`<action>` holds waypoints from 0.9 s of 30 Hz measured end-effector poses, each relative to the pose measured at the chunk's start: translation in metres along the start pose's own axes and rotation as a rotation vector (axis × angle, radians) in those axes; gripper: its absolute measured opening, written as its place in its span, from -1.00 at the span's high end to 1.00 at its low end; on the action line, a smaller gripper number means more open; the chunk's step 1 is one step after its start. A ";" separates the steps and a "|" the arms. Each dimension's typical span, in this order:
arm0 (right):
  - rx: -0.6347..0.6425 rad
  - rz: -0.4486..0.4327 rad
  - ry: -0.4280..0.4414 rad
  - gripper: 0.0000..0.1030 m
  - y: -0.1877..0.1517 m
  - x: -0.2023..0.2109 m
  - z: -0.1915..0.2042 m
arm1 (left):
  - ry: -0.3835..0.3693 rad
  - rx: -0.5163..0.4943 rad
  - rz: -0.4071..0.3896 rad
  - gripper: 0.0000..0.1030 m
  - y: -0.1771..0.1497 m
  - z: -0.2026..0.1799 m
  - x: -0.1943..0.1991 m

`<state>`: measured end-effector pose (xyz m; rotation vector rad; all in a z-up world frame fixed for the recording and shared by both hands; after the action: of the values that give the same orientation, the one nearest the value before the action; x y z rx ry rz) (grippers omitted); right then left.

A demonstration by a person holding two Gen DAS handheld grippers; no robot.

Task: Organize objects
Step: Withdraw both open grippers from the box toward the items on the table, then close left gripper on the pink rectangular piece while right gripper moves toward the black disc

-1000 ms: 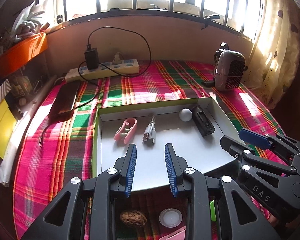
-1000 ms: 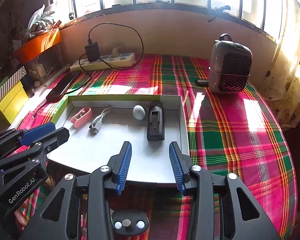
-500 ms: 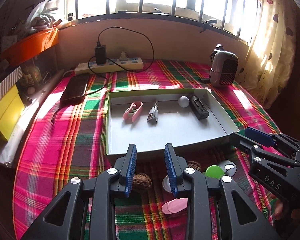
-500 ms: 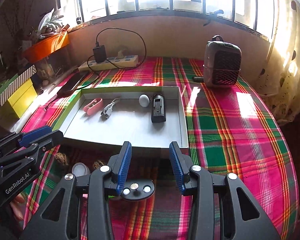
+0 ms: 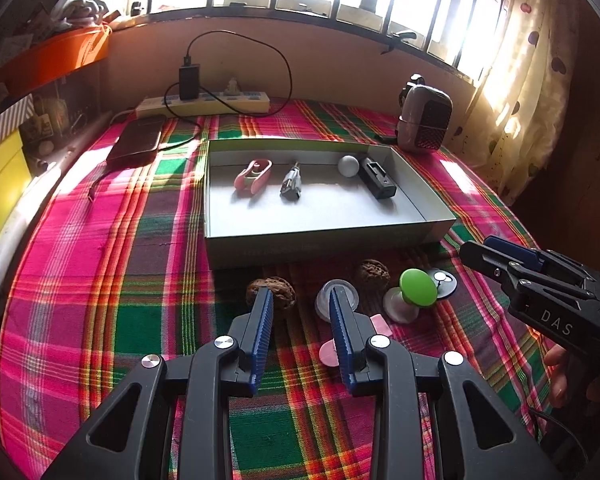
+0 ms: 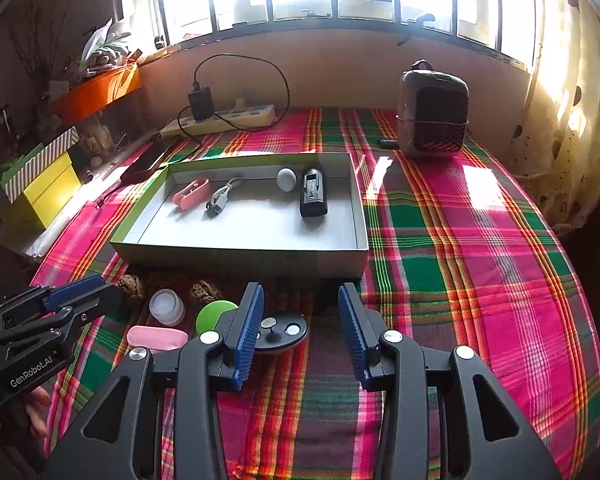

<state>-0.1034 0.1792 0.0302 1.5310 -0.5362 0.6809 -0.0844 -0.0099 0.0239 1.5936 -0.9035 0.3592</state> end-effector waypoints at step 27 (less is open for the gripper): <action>-0.059 0.024 -0.023 0.21 -0.022 0.006 -0.033 | -0.091 -0.178 0.111 0.44 -0.023 -0.042 -0.015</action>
<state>-0.0877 0.2145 0.0188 1.4811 -0.5885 0.6613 -0.0671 0.0346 0.0077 1.4087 -1.0667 0.2769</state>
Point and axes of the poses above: each gripper's, at about its wrist camera, not at the fingertips, and x roughly against the way its jaws point, z to its left, y to its top, the point moved 2 cm from there along -x, roughly the way its jaws point, and after that the axes turned 6 degrees about -y, right-handed, at the moved point
